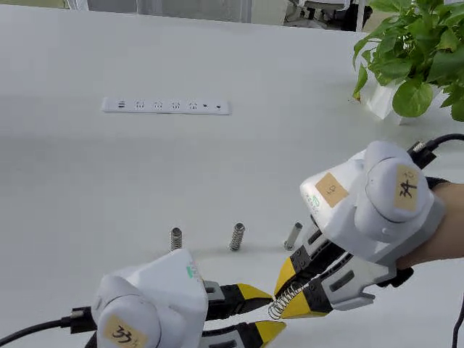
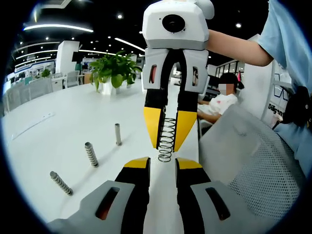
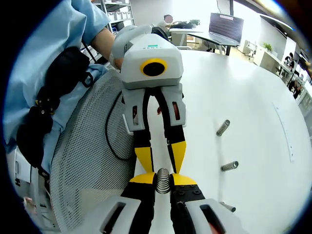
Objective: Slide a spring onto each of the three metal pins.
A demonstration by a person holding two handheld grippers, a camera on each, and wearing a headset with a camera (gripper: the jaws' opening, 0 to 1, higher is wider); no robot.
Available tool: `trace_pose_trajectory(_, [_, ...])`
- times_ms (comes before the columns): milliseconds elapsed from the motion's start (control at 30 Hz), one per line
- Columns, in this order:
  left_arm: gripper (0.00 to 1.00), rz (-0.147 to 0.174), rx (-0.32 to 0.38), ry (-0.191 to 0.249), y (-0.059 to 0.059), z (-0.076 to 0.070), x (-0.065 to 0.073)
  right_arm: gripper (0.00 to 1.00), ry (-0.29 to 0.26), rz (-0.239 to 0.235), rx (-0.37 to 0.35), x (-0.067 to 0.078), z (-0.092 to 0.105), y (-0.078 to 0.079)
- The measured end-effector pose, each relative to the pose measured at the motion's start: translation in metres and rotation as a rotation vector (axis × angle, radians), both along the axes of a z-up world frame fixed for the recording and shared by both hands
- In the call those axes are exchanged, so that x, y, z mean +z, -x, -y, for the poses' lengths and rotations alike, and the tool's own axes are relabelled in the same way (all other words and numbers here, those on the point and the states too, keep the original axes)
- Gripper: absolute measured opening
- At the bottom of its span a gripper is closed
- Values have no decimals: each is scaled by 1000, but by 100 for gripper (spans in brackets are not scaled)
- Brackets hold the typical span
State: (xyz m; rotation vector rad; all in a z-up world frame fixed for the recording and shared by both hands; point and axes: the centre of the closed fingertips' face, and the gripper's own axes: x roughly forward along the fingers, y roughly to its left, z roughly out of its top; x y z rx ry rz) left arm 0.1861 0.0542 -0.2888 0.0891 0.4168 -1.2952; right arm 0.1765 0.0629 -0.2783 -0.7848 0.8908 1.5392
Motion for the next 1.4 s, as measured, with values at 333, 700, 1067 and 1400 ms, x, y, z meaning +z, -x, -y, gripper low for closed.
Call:
trace_pose_trajectory(333, [38, 6, 114, -27, -12, -28, -8, 7, 32, 0, 8, -6, 7, -2])
trace_pose_trajectory(700, [58, 6, 254, -38, -32, -59, -16, 7, 66, 38, -11, -15, 21, -17])
trace_pose_trajectory(1067, [80, 11, 337, -66, -42, -80, -22, 8, 101, 64, -7, -18, 34, -32])
trace_pose_trajectory(1400, [94, 4, 375, -85, -46, -95, -27, 8, 127, 81, -6, -18, 41, -52])
